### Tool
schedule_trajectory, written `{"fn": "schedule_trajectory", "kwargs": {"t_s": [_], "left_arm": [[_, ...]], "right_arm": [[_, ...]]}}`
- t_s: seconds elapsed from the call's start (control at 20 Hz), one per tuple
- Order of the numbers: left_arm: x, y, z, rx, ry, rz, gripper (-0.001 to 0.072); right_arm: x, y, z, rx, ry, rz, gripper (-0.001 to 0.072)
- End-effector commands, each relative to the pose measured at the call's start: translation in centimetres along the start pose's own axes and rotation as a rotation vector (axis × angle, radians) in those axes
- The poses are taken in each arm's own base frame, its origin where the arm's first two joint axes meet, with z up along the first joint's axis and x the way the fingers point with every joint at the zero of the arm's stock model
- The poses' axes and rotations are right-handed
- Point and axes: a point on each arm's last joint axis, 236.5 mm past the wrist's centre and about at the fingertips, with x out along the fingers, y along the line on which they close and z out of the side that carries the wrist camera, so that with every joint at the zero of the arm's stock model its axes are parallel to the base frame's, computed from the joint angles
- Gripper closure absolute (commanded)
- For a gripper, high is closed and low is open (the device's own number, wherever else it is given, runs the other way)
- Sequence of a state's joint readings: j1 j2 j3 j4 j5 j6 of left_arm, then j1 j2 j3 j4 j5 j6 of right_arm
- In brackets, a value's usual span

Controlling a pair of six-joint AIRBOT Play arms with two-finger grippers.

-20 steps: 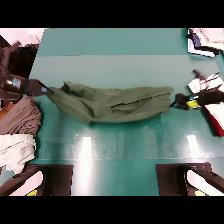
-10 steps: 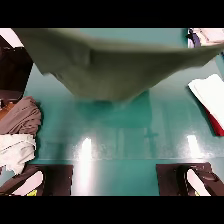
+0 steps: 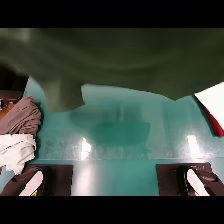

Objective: Fold the shirts.

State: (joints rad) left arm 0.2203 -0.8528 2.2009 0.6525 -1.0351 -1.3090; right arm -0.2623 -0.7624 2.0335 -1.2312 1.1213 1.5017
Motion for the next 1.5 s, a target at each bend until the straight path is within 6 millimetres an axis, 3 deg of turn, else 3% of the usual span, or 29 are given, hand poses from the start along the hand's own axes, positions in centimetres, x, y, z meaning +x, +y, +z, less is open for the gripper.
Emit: {"fn": "schedule_trajectory", "kwargs": {"t_s": [0.0, 0.1, 0.15, 0.25, 0.4, 0.55, 0.65, 0.8, 0.95, 1.15, 1.3, 1.45], "left_arm": [[-1.0, -0.1, -0.4, 0.034, 0.034, 0.041, 0.0681], [0.2, 3.5, -5.8, -0.068, 0.183, 0.103, 0.0681], [0.9, 5.2, -9.4, -0.13, 0.275, 0.118, 0.0682], [1.5, 8.2, -18.9, -0.287, 0.508, 0.129, 0.0682], [0.7, 11.8, -33.4, -0.541, 0.829, 0.149, 0.0681], [-0.3, 14.8, -45.1, -0.753, 1.033, 0.19, 0.0681], [-0.7, 16.4, -51.4, -0.852, 1.127, 0.203, 0.068], [-0.1, 18.9, -58.7, -0.898, 1.15, 0.193, 0.068], [1.4, 22.8, -62.7, -0.89, 1.048, 0.287, 0.068], [3.6, 26.2, -63.1, -0.812, 0.952, 0.327, 0.068], [5.2, 28.0, -61.7, -0.741, 0.902, 0.334, 0.068], [4.6, 27.8, -61.4, -0.674, 0.969, 0.302, 0.068]], "right_arm": [[0.0, -1.5, -1.7, -0.016, 0.132, -0.063, 0.0701], [2.7, -2.5, -6.6, 0.02, 0.323, -0.061, 0.0701], [4.5, -3.3, -10.0, 0.043, 0.442, -0.06, 0.0701], [7.4, -4.9, -18.2, 0.108, 0.7, -0.063, 0.0701], [9.1, -6.0, -30.6, 0.215, 1.107, -0.051, 0.0701], [11.2, -5.0, -39.3, 0.245, 1.359, 0.001, 0.0701], [13.6, -4.1, -44.4, 0.257, 1.435, 0.023, 0.0701], [18.6, -3.3, -50.7, 0.293, 1.408, 0.01, 0.0701], [23.3, -2.1, -54.0, 0.31, 1.292, 0.0, 0.0701], [28.0, -0.8, -54.3, 0.306, 1.116, 0.006, 0.0701], [29.0, -0.9, -54.1, 0.216, 1.067, -0.014, 0.0701], [27.2, -0.7, -55.2, 0.149, 1.155, -0.023, 0.0701]]}}
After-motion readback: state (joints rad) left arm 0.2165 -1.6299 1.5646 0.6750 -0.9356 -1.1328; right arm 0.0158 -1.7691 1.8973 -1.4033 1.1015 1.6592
